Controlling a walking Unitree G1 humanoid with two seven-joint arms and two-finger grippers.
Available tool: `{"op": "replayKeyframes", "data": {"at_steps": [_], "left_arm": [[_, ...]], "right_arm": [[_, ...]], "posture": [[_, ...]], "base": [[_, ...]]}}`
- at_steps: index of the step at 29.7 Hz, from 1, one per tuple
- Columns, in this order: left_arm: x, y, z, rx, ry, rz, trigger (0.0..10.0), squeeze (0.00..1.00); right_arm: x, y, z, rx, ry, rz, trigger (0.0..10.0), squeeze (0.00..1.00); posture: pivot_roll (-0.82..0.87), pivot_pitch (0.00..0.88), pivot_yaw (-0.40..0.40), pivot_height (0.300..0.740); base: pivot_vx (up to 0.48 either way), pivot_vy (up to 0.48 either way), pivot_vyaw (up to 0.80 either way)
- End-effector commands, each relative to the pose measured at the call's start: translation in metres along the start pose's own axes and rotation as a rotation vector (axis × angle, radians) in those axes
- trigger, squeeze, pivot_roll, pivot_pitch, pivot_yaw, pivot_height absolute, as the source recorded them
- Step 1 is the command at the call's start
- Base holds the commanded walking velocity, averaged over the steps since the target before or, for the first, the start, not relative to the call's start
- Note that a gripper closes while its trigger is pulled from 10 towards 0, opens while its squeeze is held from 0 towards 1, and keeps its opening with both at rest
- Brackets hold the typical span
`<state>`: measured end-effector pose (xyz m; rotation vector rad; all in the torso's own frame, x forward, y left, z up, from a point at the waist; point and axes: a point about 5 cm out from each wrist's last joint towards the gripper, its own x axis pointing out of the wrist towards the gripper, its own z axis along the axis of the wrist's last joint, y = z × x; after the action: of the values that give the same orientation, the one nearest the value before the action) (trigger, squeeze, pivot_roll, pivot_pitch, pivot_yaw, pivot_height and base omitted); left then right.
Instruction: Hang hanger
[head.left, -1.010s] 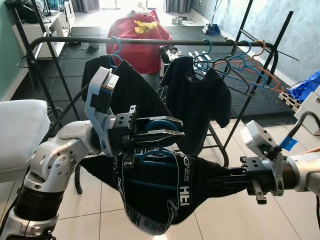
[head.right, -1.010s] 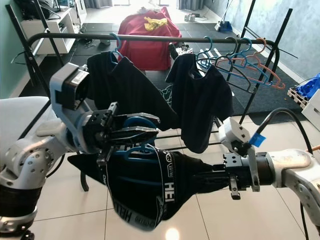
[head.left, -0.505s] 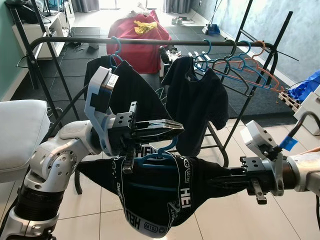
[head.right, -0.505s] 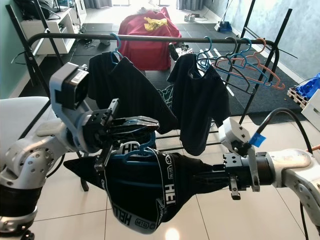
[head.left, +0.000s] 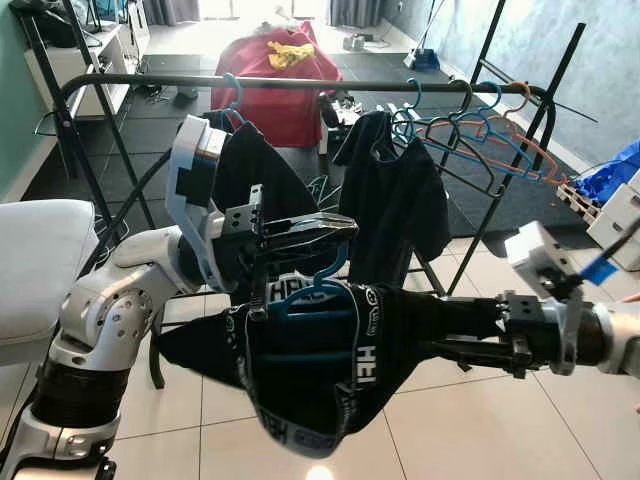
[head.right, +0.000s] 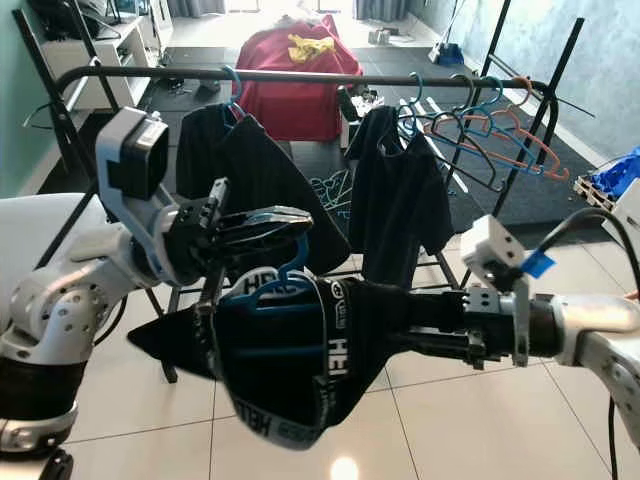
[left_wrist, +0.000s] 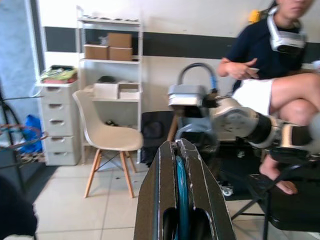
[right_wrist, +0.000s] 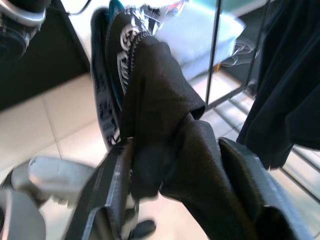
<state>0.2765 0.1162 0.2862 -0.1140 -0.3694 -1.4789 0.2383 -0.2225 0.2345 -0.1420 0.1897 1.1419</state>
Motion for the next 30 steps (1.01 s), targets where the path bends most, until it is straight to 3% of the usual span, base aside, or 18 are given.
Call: {"op": "replayKeyframes", "data": {"at_steps": [1, 3, 6, 10, 13, 16, 18, 19, 21, 23, 24, 26, 27, 28, 29, 30], "left_arm": [[-0.012, 0.005, 0.012, 0.066, -0.009, 0.061, 0.0, 0.00], [-0.019, 0.014, 0.017, 0.109, -0.007, 0.168, 0.0, 0.00], [-0.019, 0.014, 0.018, 0.114, -0.018, 0.189, 0.0, 0.00], [-0.019, 0.012, 0.016, 0.111, -0.021, 0.181, 0.0, 0.00], [-0.022, 0.009, 0.010, 0.105, 0.011, 0.159, 0.0, 0.00], [-0.024, 0.011, 0.010, 0.113, 0.017, 0.174, 0.0, 0.00], [-0.016, 0.014, 0.014, 0.114, -0.014, 0.209, 0.0, 0.00], [-0.010, 0.016, 0.015, 0.110, -0.031, 0.228, 1.5, 0.00], [0.011, 0.021, 0.014, 0.077, -0.101, 0.316, 3.2, 0.00], [0.017, 0.024, 0.013, 0.061, -0.122, 0.352, 3.2, 0.00], [0.022, 0.027, 0.009, 0.044, -0.128, 0.400, 4.0, 0.00], [0.022, 0.027, 0.009, 0.044, -0.128, 0.400, 4.0, 0.00], [0.028, 0.031, 0.003, 0.010, -0.141, 0.456, 7.2, 0.00], [0.031, 0.032, -0.002, -0.015, -0.143, 0.485, 8.2, 0.00], [0.031, 0.032, -0.002, -0.015, -0.143, 0.485, 8.2, 0.00], [0.035, 0.032, -0.006, -0.030, -0.144, 0.500, 9.9, 0.00]], "right_arm": [[-0.011, -0.006, -0.002, 0.018, -0.012, -0.092, 10.0, 1.00], [-0.023, -0.013, -0.002, 0.036, -0.122, -0.255, 10.0, 1.00], [-0.026, -0.018, -0.005, 0.049, -0.163, -0.333, 10.0, 1.00], [-0.030, -0.024, -0.010, 0.059, -0.185, -0.415, 10.0, 1.00], [-0.044, -0.038, -0.016, 0.066, -0.199, -0.576, 10.0, 1.00], [-0.049, -0.042, -0.019, 0.072, -0.190, -0.631, 10.0, 1.00], [-0.039, -0.039, -0.024, 0.093, -0.175, -0.614, 10.0, 1.00], [-0.032, -0.036, -0.027, 0.107, -0.169, -0.589, 10.0, 1.00], [-0.008, -0.029, -0.033, 0.148, -0.182, -0.515, 10.0, 0.00], [-0.002, -0.028, -0.034, 0.158, -0.193, -0.502, 10.0, 0.00], [0.005, -0.027, -0.035, 0.168, -0.206, -0.493, 10.0, 0.00], [0.005, -0.027, -0.035, 0.168, -0.206, -0.493, 10.0, 0.00], [0.012, -0.028, -0.036, 0.176, -0.223, -0.497, 10.0, 0.00], [0.017, -0.030, -0.036, 0.182, -0.239, -0.506, 10.0, 0.00], [0.017, -0.030, -0.036, 0.182, -0.239, -0.506, 10.0, 0.00], [0.021, -0.032, -0.035, 0.183, -0.253, -0.518, 10.0, 0.00]], "posture": [[-0.07, 0.084, -0.049, 0.740], [-0.07, 0.088, -0.047, 0.740], [-0.07, 0.088, -0.045, 0.740], [-0.07, 0.090, -0.043, 0.740], [-0.07, 0.090, -0.043, 0.740], [-0.08, 0.089, -0.043, 0.740], [-0.07, 0.086, -0.043, 0.740], [-0.07, 0.085, -0.043, 0.740], [-0.07, 0.084, -0.043, 0.740], [-0.07, 0.084, -0.043, 0.740], [-0.06, 0.080, -0.042, 0.740], [-0.06, 0.080, -0.042, 0.740], [-0.06, 0.079, -0.039, 0.740], [-0.07, 0.077, -0.038, 0.740], [-0.07, 0.077, -0.038, 0.740], [-0.07, 0.077, -0.038, 0.740]], "base": [[0.000, 0.000, 0.00], [0.000, 0.000, 0.00], [0.000, 0.000, 0.00], [0.000, 0.000, 0.00], [0.000, 0.000, 0.00], [0.000, 0.000, 0.00], [0.000, 0.000, 0.00], [0.000, 0.000, 0.00], [0.000, 0.000, 0.00], [0.000, 0.000, 0.00], [0.000, 0.000, 0.00], [0.000, 0.000, 0.00], [0.000, 0.000, 0.00], [0.000, 0.000, 0.00], [0.000, 0.000, 0.00], [0.000, 0.000, 0.00]]}}
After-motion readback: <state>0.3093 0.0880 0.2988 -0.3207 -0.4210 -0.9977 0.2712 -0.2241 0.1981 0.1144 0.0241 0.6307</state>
